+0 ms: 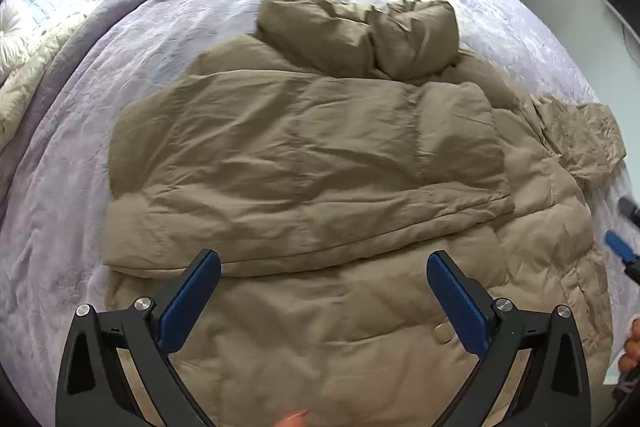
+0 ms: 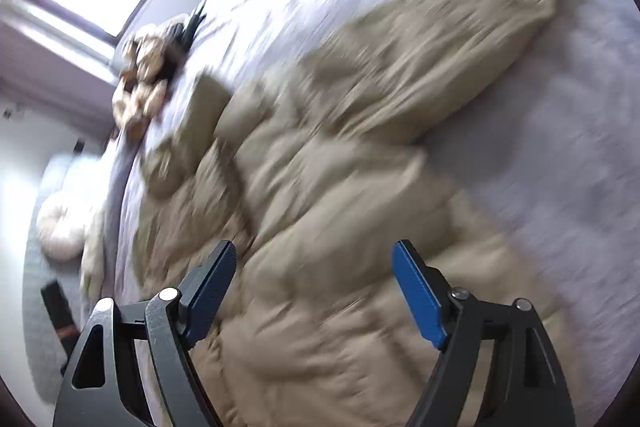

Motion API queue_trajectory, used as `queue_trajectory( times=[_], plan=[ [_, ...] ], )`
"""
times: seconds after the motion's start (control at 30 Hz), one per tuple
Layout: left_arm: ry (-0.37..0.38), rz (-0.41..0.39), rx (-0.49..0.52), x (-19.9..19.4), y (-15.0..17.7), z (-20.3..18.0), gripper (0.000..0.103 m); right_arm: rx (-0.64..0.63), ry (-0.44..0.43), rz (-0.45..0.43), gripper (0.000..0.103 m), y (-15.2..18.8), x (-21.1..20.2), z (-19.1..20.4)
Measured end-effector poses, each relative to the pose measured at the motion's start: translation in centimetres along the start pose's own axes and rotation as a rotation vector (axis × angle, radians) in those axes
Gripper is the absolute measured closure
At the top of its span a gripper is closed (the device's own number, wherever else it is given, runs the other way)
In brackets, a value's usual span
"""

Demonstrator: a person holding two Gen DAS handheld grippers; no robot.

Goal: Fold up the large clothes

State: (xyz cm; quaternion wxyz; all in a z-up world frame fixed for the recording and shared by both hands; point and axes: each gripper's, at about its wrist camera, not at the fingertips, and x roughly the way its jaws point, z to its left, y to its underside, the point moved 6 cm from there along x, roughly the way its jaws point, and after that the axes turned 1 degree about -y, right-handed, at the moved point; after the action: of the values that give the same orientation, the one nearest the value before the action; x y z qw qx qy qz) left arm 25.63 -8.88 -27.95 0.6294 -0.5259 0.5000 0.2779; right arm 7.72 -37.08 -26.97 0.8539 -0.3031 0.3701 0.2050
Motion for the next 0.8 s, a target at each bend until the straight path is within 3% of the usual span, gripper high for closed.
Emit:
queue_trajectory(
  times=[0.07, 0.17, 0.3, 0.53, 0.8],
  plan=[
    [-0.01, 0.026, 0.006, 0.7, 0.2, -1.2, 0.0, 0.037, -0.015, -0.042, 0.015, -1.4, -0.9, -1.5],
    [0.024, 0.079, 0.002, 1.6, 0.6, -3.2, 0.0, 0.107, -0.066, -0.05, 0.0, -3.4, -1.3, -4.0],
    [0.032, 0.079, 0.033, 1.4, 0.5, -6.4, 0.0, 0.174, -0.113, -0.057, 0.0, -6.1, -2.1, -7.0],
    [0.047, 0.069, 0.066, 1.3, -0.4, -11.2, 0.0, 0.323, -0.103, -0.065, 0.0, -11.9, -2.6, -13.9],
    [0.05, 0.065, 0.054, 1.8, -1.0, -14.0, 0.0, 0.57, -0.282, -0.129, 0.0, -17.8, -0.9, -20.8]
  ],
)
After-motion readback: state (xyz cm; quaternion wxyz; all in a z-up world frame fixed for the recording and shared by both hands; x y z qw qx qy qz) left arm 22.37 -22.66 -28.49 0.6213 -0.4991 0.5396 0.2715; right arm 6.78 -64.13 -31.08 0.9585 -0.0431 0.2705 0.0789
